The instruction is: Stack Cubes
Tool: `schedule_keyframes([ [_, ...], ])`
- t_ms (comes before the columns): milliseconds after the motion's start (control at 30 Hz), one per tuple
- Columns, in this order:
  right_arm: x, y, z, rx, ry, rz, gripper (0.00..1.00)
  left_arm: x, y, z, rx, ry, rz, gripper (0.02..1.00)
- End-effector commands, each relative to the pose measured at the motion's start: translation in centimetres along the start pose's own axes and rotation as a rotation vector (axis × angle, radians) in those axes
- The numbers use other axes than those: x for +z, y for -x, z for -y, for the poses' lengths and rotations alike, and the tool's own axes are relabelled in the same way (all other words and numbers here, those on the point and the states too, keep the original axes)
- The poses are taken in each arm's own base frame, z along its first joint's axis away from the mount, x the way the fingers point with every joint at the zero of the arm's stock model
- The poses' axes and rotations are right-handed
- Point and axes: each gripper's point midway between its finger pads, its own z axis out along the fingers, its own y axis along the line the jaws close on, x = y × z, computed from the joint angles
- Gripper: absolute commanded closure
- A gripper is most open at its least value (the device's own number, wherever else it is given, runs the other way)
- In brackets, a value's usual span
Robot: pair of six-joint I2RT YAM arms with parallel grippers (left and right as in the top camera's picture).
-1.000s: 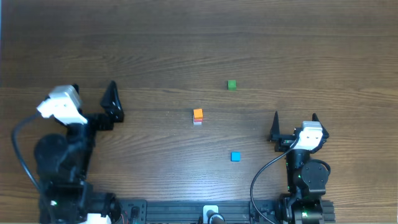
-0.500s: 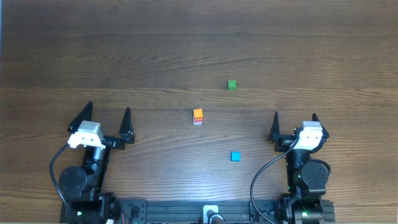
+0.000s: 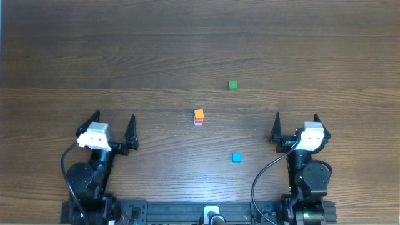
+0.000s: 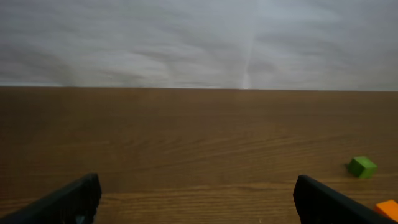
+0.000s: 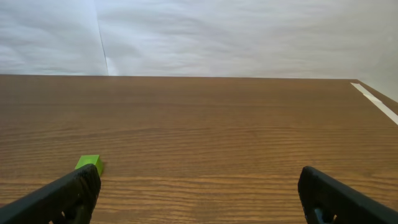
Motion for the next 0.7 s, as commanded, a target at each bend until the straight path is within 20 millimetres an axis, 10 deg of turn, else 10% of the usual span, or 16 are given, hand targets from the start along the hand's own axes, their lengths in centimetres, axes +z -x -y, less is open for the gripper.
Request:
schedule_keyframes([
  [33, 0.0, -0.2, 0.0, 0.001, 0.002, -0.003, 0.007, 0.0, 0.0, 0.1, 0.015, -0.007, 0.005, 0.018],
  [700, 0.0, 0.8, 0.0, 0.004, 0.005, 0.039, 0.009, 0.0, 0.0, 0.1, 0.015, -0.008, 0.004, 0.018],
])
